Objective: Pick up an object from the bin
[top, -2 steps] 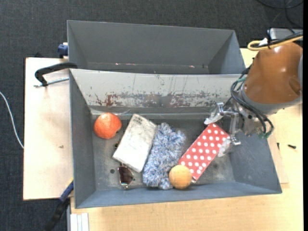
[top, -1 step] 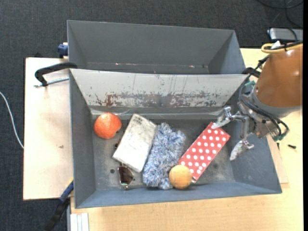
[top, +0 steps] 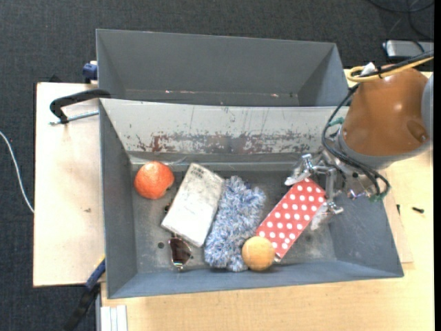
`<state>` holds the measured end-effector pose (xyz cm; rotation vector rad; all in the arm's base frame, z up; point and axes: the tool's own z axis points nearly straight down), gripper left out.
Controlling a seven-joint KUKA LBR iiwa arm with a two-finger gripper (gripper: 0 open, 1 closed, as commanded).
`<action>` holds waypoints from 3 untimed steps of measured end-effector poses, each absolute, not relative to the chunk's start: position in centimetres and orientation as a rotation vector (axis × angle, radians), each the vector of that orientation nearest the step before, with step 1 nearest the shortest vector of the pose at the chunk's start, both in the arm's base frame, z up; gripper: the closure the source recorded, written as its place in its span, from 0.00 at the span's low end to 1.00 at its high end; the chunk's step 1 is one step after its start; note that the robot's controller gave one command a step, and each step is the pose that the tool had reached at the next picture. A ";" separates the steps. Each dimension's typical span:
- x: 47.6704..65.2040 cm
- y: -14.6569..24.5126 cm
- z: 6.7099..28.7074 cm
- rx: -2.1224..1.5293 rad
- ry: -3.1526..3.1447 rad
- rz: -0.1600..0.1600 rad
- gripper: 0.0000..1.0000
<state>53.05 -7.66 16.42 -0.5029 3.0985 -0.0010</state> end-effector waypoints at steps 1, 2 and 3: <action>53.0 -7.3 10.8 -0.716 3.053 -0.001 0.00; 53.4 -3.5 7.8 -1.042 2.962 -0.015 1.00; 53.4 -3.5 7.8 -1.042 2.962 -0.015 1.00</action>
Offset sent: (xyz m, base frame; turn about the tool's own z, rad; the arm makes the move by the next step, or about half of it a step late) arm -0.0006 0.0461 -0.0942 -0.3580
